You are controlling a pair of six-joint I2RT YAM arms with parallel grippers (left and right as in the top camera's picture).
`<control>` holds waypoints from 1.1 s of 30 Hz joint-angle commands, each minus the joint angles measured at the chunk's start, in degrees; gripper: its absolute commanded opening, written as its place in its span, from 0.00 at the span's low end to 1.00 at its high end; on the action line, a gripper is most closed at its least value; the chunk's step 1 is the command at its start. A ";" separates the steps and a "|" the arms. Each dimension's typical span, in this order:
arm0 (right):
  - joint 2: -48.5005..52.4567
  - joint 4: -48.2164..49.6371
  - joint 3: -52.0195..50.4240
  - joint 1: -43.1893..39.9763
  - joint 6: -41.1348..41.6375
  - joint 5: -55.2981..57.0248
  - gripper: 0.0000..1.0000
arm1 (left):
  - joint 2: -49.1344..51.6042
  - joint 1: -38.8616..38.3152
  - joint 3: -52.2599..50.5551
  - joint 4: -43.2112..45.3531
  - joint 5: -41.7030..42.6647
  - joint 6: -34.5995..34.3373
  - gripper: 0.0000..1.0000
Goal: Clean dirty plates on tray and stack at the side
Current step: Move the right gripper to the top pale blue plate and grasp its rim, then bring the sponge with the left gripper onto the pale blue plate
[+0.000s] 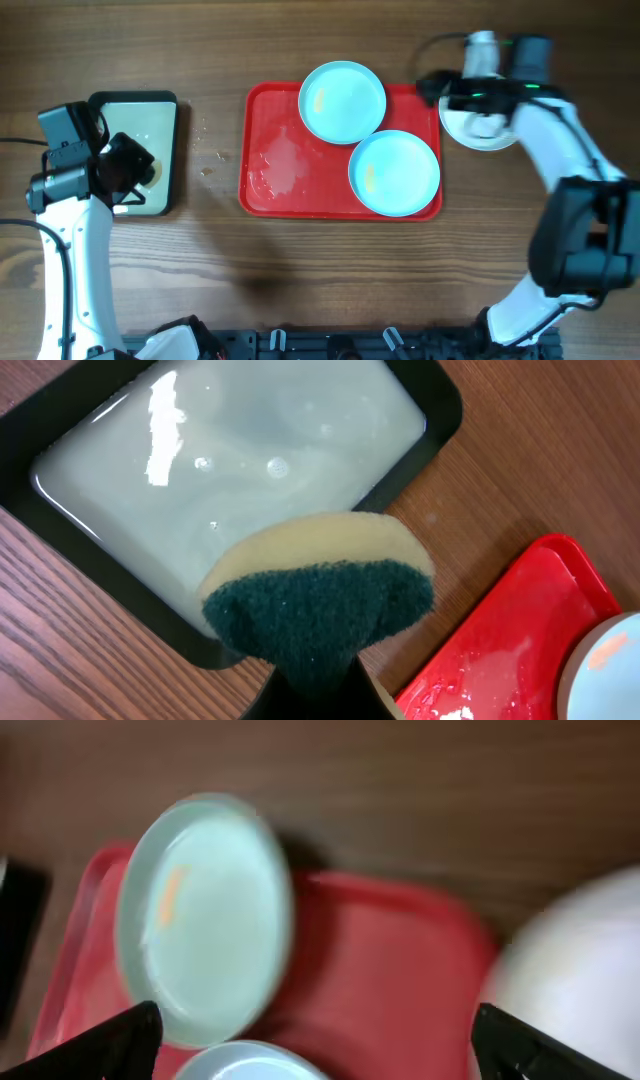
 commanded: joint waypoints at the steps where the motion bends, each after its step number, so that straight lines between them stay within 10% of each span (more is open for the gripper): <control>1: 2.82 -8.48 4.61 6.47 0.26 5.38 1.00 | 0.17 -0.50 -0.09 0.17 0.31 0.94 0.04; 4: 6.29 -17.64 11.21 8.31 -1.51 7.06 1.00 | 0.17 -0.50 -0.09 0.20 0.31 0.94 0.04; 13: 9.68 -1.20 10.14 9.16 9.57 12.79 0.98 | 0.17 -0.50 -0.09 0.00 0.33 0.92 0.04; 17: 13.11 -0.28 10.14 10.23 10.32 12.81 0.64 | 0.17 -0.50 -0.09 -0.07 0.33 0.92 0.04; 24: 17.57 -0.39 10.14 14.32 12.35 17.25 0.61 | 0.17 -0.50 -0.09 -0.04 0.33 0.92 0.04; 33: 17.92 -1.92 10.40 16.17 7.32 13.86 0.11 | 0.17 -0.74 -0.09 -0.02 4.15 0.96 0.04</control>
